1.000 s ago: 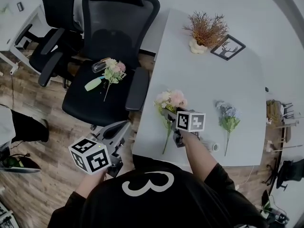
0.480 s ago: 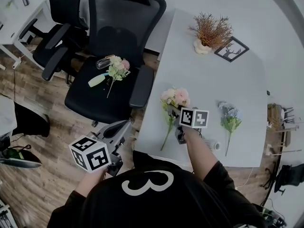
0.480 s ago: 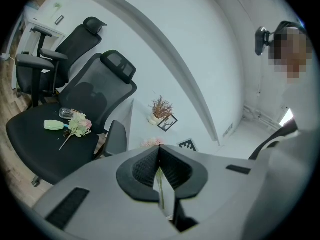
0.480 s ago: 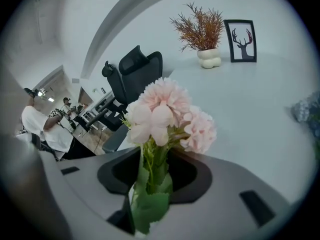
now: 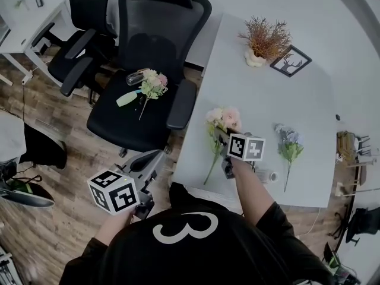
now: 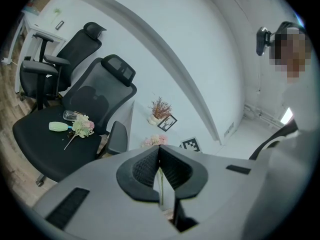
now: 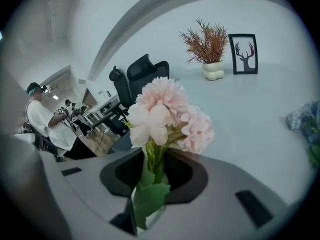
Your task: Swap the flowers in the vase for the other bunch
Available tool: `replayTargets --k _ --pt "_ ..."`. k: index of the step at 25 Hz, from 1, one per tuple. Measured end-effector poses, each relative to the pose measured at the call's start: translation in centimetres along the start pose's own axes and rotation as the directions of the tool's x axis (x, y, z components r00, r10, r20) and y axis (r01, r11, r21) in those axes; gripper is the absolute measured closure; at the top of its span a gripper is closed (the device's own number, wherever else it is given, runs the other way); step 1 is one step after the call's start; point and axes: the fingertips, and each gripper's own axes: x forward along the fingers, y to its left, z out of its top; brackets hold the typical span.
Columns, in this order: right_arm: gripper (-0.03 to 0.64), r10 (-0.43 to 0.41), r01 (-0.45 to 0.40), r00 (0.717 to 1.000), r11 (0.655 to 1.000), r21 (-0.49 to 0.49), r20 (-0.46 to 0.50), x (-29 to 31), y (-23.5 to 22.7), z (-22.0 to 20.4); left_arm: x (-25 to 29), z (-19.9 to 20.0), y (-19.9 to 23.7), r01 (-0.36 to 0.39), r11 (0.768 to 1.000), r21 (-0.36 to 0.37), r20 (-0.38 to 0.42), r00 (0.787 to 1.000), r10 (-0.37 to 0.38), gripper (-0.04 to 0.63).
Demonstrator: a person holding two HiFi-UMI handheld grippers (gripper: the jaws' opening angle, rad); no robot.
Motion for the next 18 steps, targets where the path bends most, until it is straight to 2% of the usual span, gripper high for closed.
replayTargets --k 4,9,13,18 --pt "0.509 0.045 -0.044 0.996 0.999 -0.014 0.071 -2.1 1.6 1.0 -0.8 -0.3 -1.2 0.006 1.0 0.022 0.001 1.0 -0.006 0.584" --pt "0.512 0.096 -0.089 0.979 0.995 -0.049 0.18 -5.7 3.6 2.4 -1.6 -1.1 -3.2 0.02 0.999 0.05 -0.001 1.0 -0.02 0.584" --pt "0.515 0.127 -0.105 0.953 0.99 -0.094 0.274 -9.4 5.2 3.5 -2.4 -1.8 -5.0 0.034 0.996 0.085 -0.008 0.999 -0.033 0.584" --pt "0.519 0.178 -0.133 0.903 0.981 -0.14 0.39 -15.0 7.4 4.4 -3.6 -2.0 -8.1 0.064 0.987 0.144 0.002 0.998 -0.065 0.584"
